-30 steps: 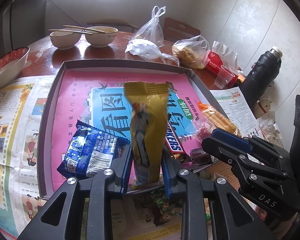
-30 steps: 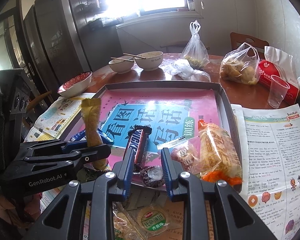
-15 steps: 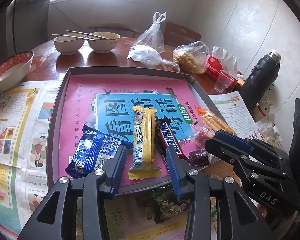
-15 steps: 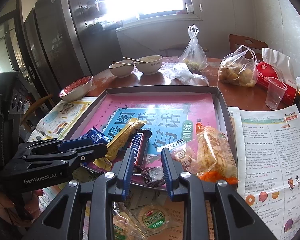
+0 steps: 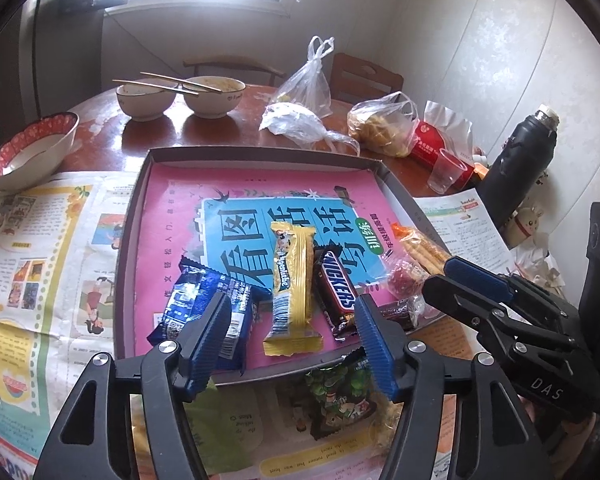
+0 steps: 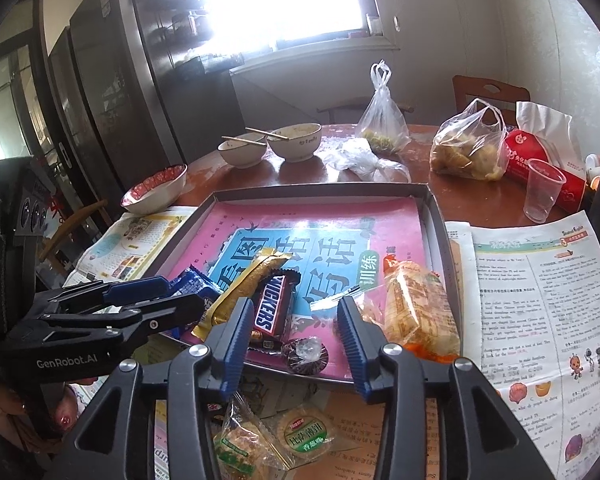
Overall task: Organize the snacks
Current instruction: 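Withdraw both grippers from the tray back over the remaining snacks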
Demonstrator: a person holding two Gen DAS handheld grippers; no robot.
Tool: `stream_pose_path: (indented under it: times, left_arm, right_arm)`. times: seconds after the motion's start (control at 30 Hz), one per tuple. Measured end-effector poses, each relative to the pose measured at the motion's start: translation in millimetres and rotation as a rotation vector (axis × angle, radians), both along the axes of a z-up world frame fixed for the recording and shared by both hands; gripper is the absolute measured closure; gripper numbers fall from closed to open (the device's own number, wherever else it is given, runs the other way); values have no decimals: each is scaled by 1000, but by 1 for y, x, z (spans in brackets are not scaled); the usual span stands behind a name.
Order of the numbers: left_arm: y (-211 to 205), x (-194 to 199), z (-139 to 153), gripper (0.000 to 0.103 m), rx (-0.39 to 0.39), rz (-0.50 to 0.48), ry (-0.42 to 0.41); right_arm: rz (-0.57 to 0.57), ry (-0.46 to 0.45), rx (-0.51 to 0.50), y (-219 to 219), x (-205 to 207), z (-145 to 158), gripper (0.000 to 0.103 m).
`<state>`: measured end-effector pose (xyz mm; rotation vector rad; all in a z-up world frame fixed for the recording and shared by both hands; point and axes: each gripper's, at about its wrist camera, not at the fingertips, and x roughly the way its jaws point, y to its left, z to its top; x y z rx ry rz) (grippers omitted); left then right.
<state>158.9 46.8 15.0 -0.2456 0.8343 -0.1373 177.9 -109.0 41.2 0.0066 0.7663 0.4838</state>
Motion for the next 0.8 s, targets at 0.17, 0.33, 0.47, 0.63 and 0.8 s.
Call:
stream_pose_path:
  times: [0.17, 0.33, 0.47, 0.63, 0.8]
  left_arm:
    - [4, -5, 5, 34, -11, 8, -8]
    - [8, -9, 9, 33, -16, 18, -14]
    - [12, -13, 13, 32, -14, 30, -24]
    - [16, -20, 18, 32, -7, 40, -34]
    - [23, -27, 21, 32, -3, 57, -38]
  right_arm:
    - [-2, -11, 7, -4, -4, 5, 55]
    - [0, -23, 13, -6, -10, 8, 53]
    - [3, -27, 17, -8, -15, 10, 52]
    - [15, -31, 18, -9, -21, 11, 52]
    - [20, -30, 21, -9, -28, 12, 51]
